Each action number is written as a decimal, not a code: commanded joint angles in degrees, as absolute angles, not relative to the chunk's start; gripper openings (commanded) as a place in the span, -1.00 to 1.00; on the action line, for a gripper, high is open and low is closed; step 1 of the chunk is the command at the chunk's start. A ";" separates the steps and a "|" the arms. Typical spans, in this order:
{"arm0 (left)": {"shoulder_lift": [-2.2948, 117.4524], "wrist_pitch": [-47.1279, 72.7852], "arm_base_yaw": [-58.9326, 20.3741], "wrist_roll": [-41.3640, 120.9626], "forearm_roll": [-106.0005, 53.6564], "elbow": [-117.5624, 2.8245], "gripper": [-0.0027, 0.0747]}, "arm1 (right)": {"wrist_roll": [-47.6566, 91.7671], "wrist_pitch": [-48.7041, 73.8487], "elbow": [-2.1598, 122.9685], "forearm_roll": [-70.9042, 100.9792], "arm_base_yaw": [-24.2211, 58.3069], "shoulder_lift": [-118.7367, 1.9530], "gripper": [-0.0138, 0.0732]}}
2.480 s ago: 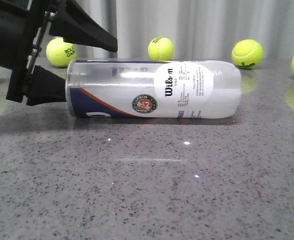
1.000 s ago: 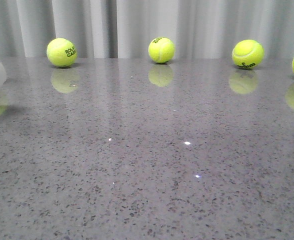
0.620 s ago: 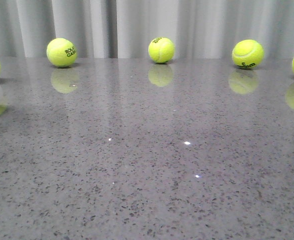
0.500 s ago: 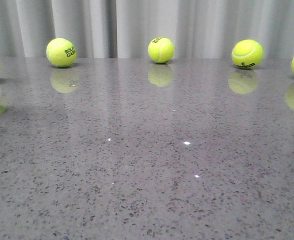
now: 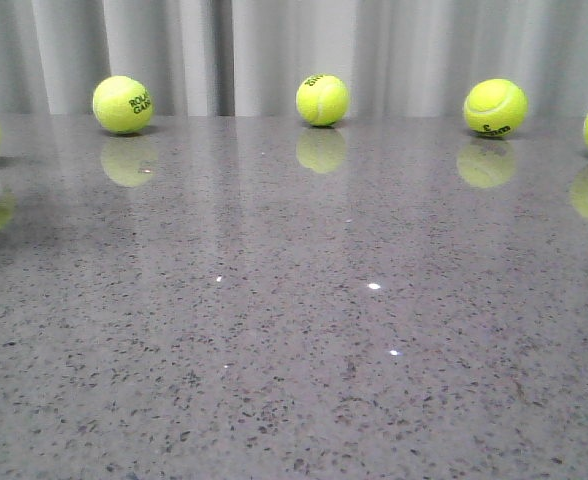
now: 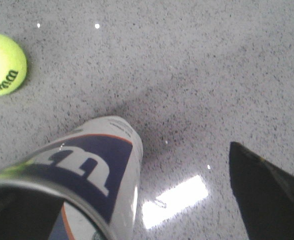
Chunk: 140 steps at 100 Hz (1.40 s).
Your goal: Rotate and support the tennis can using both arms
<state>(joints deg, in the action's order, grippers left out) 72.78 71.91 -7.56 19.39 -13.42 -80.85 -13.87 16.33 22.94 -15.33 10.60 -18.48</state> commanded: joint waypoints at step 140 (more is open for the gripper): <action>37.24 37.30 -7.40 16.86 -18.16 -54.81 0.67 | -13.69 12.20 24.24 -16.03 10.37 -18.74 -0.84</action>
<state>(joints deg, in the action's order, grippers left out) 42.78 47.28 -7.56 17.46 -16.30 -59.82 -13.87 16.33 22.94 -15.33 10.60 -18.48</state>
